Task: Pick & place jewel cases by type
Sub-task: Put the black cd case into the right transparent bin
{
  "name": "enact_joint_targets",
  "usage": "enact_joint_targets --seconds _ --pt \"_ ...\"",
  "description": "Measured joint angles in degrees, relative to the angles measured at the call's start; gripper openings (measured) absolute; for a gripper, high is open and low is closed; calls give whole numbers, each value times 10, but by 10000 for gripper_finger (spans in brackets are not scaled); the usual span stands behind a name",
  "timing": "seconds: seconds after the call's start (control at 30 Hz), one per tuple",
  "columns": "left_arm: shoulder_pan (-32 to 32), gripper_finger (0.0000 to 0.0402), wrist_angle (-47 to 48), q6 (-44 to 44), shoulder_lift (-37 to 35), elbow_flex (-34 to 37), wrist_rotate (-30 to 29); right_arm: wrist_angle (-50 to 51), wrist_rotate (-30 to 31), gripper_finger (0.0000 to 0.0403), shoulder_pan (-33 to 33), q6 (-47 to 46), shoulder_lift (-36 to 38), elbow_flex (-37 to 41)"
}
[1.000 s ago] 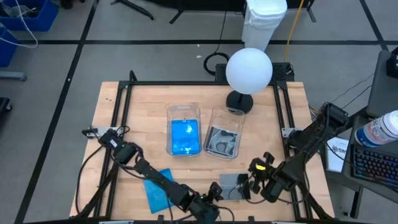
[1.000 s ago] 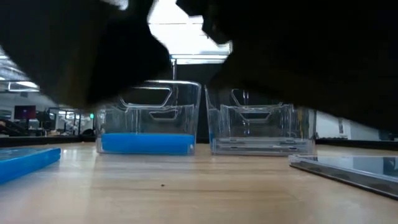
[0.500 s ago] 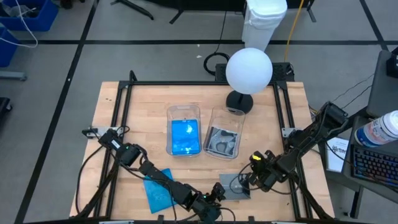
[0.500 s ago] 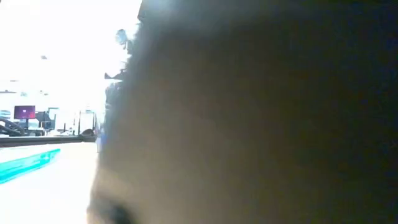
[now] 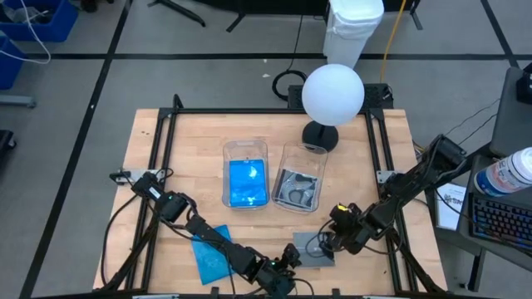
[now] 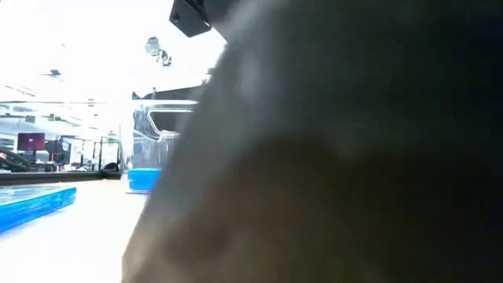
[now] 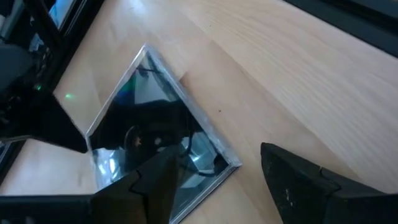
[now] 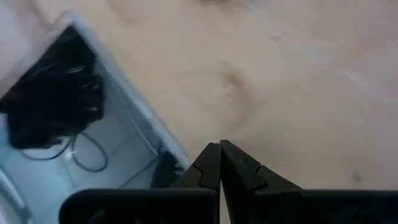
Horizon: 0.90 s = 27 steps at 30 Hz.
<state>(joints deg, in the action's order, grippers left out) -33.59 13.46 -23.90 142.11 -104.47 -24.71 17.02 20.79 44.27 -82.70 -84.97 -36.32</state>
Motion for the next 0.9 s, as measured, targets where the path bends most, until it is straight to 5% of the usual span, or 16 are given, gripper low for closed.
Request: enact_joint_targets --seconds 0.9 --pt "33 187 -47 6 8 3 -49 -151 -37 0 -3 108 -37 1"
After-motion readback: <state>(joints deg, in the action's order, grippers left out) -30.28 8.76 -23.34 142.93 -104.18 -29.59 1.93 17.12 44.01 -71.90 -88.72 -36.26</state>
